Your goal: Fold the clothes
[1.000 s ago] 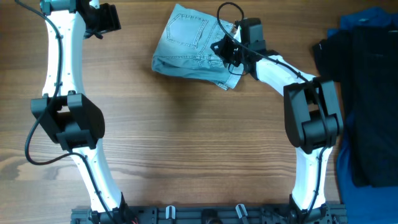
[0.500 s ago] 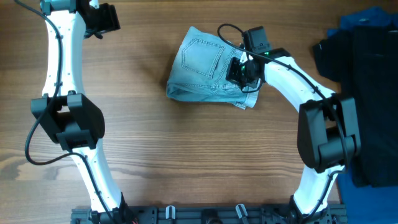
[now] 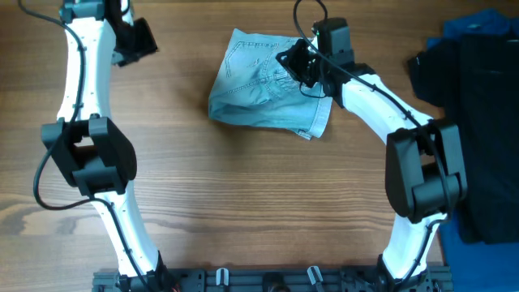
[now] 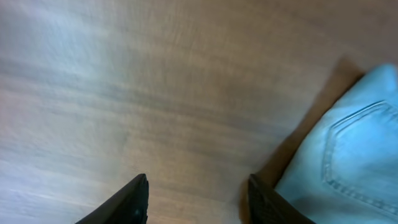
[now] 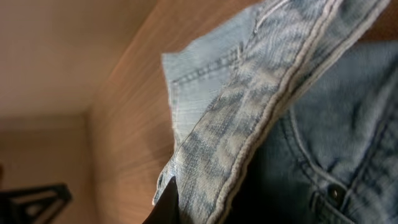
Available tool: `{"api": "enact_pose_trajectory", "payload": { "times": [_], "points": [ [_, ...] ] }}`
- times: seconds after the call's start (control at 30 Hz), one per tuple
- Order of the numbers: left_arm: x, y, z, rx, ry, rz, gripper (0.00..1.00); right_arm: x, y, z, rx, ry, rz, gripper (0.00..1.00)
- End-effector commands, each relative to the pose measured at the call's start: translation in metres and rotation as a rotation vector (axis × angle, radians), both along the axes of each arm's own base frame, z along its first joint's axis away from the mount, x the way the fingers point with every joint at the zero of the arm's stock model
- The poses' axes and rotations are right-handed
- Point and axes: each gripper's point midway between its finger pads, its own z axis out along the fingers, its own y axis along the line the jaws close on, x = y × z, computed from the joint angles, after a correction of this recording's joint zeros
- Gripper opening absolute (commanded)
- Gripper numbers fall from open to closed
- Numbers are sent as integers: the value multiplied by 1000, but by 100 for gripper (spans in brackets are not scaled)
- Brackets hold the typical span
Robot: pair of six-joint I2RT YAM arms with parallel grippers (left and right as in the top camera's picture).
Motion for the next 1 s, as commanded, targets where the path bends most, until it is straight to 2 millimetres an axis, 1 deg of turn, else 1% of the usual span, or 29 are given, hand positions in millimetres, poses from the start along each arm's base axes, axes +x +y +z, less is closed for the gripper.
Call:
{"api": "enact_pose_trajectory", "payload": {
  "times": [0.0,0.07,0.1,0.17,0.2,0.23,0.27,0.3,0.33,0.37,0.4,0.43,0.47,0.5,0.53,0.57,0.6,0.63,0.7,0.73,0.77,0.83,0.87,0.9,0.93,0.97],
  "points": [
    [-10,-2,-22,-33,62,30,50,-18,11,-23,-13,123,3,4],
    [-10,-2,-22,-33,62,30,50,-39,7,-41,-92,192,53,4],
    [-8,-2,-22,-32,57,30,50,-50,4,-45,-123,220,82,4],
    [-8,-2,-22,-33,54,30,51,-59,-1,-43,-156,230,116,4],
    [-8,-2,-22,-32,54,30,51,-64,-4,-38,-177,228,138,4],
    [-8,-2,-22,-33,56,30,51,-72,-12,-31,-229,221,160,4],
    [-8,-2,-22,-33,56,30,50,-79,-24,-27,-297,228,147,4],
    [-8,-2,-22,-33,56,30,50,-86,-39,-28,-381,248,133,4],
    [-8,-2,-22,-33,56,30,49,-97,-50,-34,-439,295,134,4],
    [-8,-2,-22,-33,56,30,49,-106,-57,-41,-472,335,137,4],
    [-8,-3,-22,-33,56,30,49,-115,-60,-48,-495,351,169,6],
    [-8,-3,-22,-33,56,30,49,-122,-62,-54,-522,352,219,42],
    [-8,-4,-22,-37,55,28,48,-122,-62,-54,-542,328,263,64],
    [-9,-12,-21,-84,57,15,45,-121,-62,-49,-553,303,286,74],
    [-11,-23,-20,-144,63,-2,32,-118,-66,-40,-575,281,274,80],
    [-14,-34,-18,-206,72,-19,14,-115,-74,-26,-622,248,265,88],
    [-20,-47,-16,-263,99,-36,4,-114,-86,-6,-688,218,241,98],
    [-27,-56,-16,-284,126,-47,4,-113,-97,15,-739,184,216,99],
    [-46,-80,-19,-296,207,-86,4,-110,-113,46,-765,120,171,99],
    [-61,-100,-21,-293,264,-126,4,-108,-126,56,-754,105,132,100],
    [-75,-119,-23,-289,316,-160,4,-105,-142,60,-750,111,92,100],
    [-108,-163,-29,-269,424,-254,4,-100,-173,57,-724,133,73,100],
    [-121,-183,-34,-259,460,-270,4,-97,-196,56,-712,145,52,99],
    [-128,-193,-39,-252,482,-275,4,-96,-212,56,-711,154,21,100],
    [-139,-205,-50,-241,515,-286,4,-95,-228,56,-708,165,-15,99],
    [-151,-212,-61,-232,546,-296,4,-95,-239,56,-706,174,-41,100]
  ]
}}
